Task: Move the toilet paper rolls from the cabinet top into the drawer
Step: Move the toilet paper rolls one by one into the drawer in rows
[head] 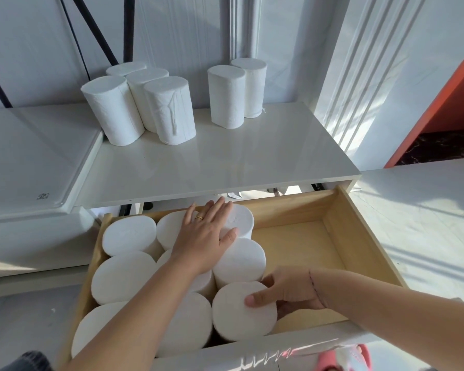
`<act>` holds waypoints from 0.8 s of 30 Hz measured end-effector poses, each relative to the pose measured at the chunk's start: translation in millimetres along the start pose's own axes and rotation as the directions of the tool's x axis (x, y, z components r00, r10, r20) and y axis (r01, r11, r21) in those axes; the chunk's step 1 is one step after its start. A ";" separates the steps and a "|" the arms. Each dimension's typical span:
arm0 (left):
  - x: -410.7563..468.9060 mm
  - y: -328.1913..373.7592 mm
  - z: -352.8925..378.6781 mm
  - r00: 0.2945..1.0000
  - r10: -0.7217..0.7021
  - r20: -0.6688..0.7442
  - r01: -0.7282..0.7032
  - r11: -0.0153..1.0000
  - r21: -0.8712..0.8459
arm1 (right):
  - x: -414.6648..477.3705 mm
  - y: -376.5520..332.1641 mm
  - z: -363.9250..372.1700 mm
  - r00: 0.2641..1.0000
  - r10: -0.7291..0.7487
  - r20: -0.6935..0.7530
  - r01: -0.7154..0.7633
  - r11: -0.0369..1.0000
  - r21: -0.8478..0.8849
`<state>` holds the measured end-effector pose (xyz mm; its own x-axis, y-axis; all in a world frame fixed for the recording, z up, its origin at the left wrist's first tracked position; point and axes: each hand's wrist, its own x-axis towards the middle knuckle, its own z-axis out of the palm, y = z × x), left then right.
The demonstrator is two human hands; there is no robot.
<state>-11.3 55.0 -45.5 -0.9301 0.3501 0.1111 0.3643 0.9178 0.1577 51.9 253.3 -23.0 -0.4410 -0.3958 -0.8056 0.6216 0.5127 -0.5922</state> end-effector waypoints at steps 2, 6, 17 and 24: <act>-1.4 -1.0 -2.3 1.000 0.001 -0.022 -0.002 0.999 -0.048 | -11.5 -13.7 -5.4 0.995 -0.010 -0.104 -0.023 0.952 -0.306; -4.8 -5.9 -17.5 0.982 0.028 -0.187 -0.044 0.996 -0.083 | -35.4 -67.7 -40.7 0.828 -0.388 -0.405 -0.011 0.710 -0.704; 15.1 -62.3 -32.8 0.933 -0.264 -0.246 0.273 0.962 0.004 | 87.1 -238.2 -47.7 0.305 -0.732 -0.610 0.563 0.655 -0.504; 16.7 -68.5 -24.9 0.934 -0.275 -0.229 0.288 0.957 0.023 | 141.8 -307.3 -30.0 0.219 -0.703 -0.676 0.691 0.601 -0.401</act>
<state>-50.7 -6.7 -30.0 -0.9581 0.0314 0.2847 0.0797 0.9839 0.1600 -221.2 62.5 44.2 -0.9717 0.0679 0.2264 -0.1906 0.3408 -0.9206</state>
